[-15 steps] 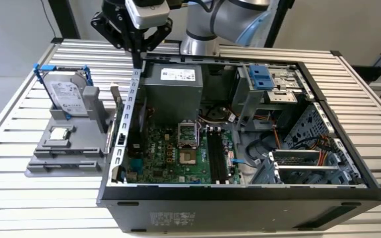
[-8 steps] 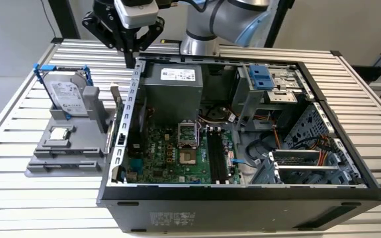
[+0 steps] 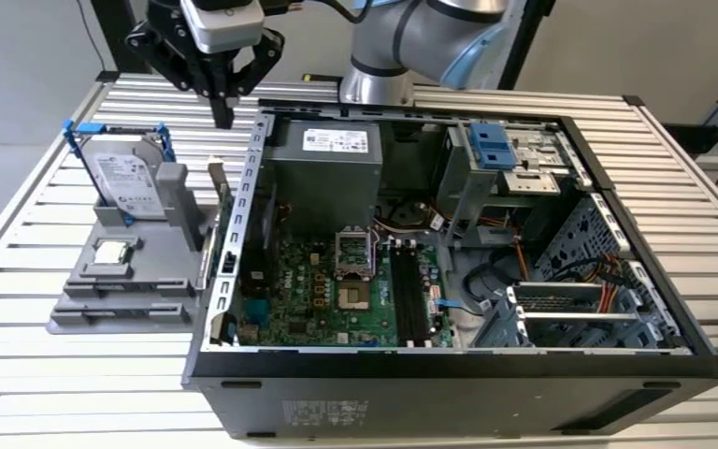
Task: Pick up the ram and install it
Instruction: 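Reach for the ram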
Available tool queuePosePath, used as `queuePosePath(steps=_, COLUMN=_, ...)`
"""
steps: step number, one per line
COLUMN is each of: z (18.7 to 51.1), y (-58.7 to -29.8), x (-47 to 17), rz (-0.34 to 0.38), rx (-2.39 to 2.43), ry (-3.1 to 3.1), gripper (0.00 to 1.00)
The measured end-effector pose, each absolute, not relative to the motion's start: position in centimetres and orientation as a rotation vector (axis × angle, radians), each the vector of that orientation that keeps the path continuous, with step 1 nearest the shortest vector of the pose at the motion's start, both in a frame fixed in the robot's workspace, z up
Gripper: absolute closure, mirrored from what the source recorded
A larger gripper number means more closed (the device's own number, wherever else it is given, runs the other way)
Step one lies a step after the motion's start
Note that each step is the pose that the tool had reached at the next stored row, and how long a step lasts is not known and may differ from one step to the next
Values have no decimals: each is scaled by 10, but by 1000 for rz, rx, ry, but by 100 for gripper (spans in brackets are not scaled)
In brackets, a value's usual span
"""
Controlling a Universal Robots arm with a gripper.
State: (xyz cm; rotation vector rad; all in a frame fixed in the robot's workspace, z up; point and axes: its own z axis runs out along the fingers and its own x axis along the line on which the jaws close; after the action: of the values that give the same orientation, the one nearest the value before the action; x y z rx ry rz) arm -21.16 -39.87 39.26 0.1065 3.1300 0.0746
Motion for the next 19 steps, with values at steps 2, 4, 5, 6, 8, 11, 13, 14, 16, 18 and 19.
queuePosePath(steps=2, z=393, y=-399, x=-217, rz=75, rx=106, ry=3130, gripper=100)
queuePosePath(steps=4, z=393, y=-399, x=-222, rz=75, rx=106, ry=3131, gripper=100)
queuePosePath(steps=5, z=393, y=-399, x=-225, rz=75, rx=106, ry=3131, gripper=100)
queuePosePath(steps=6, z=393, y=-399, x=-227, rz=75, rx=105, ry=3131, gripper=100)
queuePosePath(steps=8, z=393, y=-399, x=-233, rz=75, rx=105, ry=3131, gripper=100)
queuePosePath(steps=11, z=393, y=-399, x=-242, rz=75, rx=105, ry=3132, gripper=100)
queuePosePath(steps=13, z=393, y=-399, x=-248, rz=75, rx=104, ry=3132, gripper=100)
queuePosePath(steps=14, z=392, y=-399, x=-251, rz=75, rx=104, ry=3132, gripper=100)
queuePosePath(steps=16, z=392, y=-399, x=-257, rz=75, rx=104, ry=3132, gripper=100)
queuePosePath(steps=18, z=392, y=-399, x=-263, rz=75, rx=103, ry=3132, gripper=100)
queuePosePath(steps=19, z=392, y=-399, x=-266, rz=75, rx=103, ry=3132, gripper=100)
